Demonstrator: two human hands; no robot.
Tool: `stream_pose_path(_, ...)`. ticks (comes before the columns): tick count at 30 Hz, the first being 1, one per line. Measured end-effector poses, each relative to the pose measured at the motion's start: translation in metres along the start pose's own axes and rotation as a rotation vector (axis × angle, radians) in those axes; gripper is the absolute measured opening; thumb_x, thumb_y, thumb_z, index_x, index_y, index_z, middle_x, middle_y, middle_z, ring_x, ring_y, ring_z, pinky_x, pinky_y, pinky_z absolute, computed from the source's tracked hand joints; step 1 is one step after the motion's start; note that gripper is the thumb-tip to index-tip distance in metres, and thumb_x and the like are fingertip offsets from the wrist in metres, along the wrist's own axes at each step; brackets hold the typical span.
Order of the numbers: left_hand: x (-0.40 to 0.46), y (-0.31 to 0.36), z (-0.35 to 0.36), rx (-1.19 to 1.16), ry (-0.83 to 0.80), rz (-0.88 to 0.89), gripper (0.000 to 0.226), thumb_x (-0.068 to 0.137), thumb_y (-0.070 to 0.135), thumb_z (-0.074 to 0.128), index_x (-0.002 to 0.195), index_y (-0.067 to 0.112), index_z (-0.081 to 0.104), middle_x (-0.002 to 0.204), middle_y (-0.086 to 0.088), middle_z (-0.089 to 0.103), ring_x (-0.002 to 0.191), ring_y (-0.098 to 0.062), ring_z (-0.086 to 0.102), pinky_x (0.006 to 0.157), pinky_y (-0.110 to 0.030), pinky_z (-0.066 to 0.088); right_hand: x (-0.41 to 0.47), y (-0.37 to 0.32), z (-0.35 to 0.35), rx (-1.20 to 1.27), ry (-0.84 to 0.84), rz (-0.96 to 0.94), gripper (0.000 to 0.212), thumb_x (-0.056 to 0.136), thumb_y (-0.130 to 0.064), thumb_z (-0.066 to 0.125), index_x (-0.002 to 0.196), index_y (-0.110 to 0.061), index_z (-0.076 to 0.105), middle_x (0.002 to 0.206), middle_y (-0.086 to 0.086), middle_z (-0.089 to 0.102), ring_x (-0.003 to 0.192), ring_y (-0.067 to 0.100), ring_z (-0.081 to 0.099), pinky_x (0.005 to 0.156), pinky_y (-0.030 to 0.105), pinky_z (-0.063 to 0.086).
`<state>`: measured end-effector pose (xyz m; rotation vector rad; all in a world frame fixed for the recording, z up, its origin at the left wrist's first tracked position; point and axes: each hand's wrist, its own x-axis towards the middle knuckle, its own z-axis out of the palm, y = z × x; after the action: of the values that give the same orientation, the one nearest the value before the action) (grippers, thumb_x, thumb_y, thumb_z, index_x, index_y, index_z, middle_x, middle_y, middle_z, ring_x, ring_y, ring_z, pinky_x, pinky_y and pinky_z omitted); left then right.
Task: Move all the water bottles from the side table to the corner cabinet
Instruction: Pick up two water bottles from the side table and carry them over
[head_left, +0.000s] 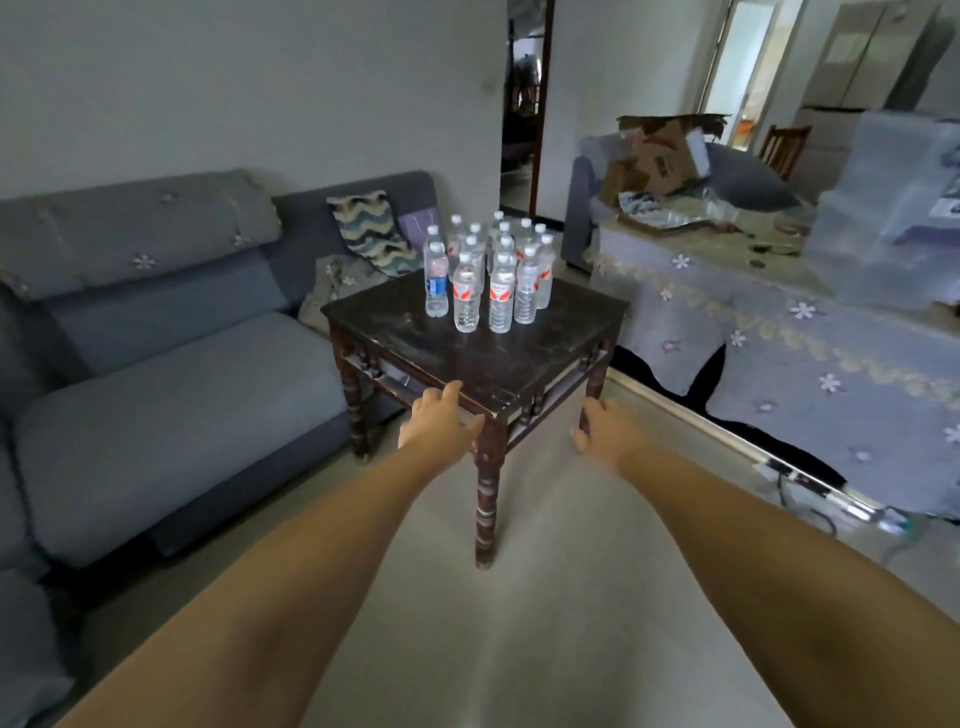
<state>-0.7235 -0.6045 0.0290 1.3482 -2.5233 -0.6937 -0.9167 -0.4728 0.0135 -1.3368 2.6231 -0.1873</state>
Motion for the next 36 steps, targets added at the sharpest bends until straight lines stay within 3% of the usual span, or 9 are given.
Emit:
stream_pose_path(7,0.134,-0.017,0.009,-0.007,-0.018,-0.076,0.067,0.094,0.044,0.051,0.15,0.02,0.024,0.15,-0.016,0.032,0.137,-0.036,0.035,0.109,-0.051,0.037,0.145,-0.021,0.011,-0.064,-0.025,-0.112,0.053,0.1,-0.039,0.041,0.145,-0.015,0.03,0.142,0.015,0.04,0.13,0.035,0.041,0.101,0.046,0.041)
stream_pose_path(18,0.388,-0.021,-0.001,0.016,-0.057,-0.017,0.069,0.093,0.043,0.053,0.15,0.018,0.023,0.148,-0.016,0.034,0.136,-0.036,0.036,0.109,-0.052,0.038,0.377,-0.04,-0.008,0.109,-0.011,-0.015,0.059,0.099,-0.043,0.042,0.149,-0.016,0.026,0.147,0.013,0.038,0.133,0.033,0.042,0.105,0.048,0.042)
stream_pose_path(27,0.504,-0.034,0.05,-0.132,-0.101,-0.15,0.081,0.088,0.039,0.063,0.151,0.019,0.016,0.149,-0.016,0.035,0.137,-0.034,0.037,0.109,-0.049,0.038,0.504,-0.02,0.019,0.19,-0.074,0.062,0.062,0.095,-0.041,0.053,0.147,-0.019,0.029,0.146,0.012,0.042,0.13,0.031,0.047,0.104,0.047,0.045)
stream_pose_path(31,0.551,-0.036,0.075,-0.257,-0.033,-0.231,0.092,0.081,0.04,0.071,0.152,0.021,0.015,0.152,-0.013,0.034,0.139,-0.032,0.035,0.111,-0.051,0.037,0.563,-0.008,0.035,0.247,-0.102,-0.003,0.071,0.091,-0.041,0.06,0.15,-0.022,0.025,0.152,0.007,0.039,0.134,0.027,0.046,0.107,0.045,0.043)
stream_pose_path(36,0.59,-0.025,0.108,-0.4,0.082,-0.367,0.102,0.076,0.034,0.078,0.152,0.027,0.01,0.155,-0.008,0.028,0.142,-0.028,0.031,0.113,-0.05,0.034,0.611,-0.003,0.058,0.532,-0.157,-0.03,0.082,0.085,-0.038,0.069,0.151,-0.021,0.024,0.153,0.001,0.04,0.14,0.022,0.04,0.113,0.041,0.036)
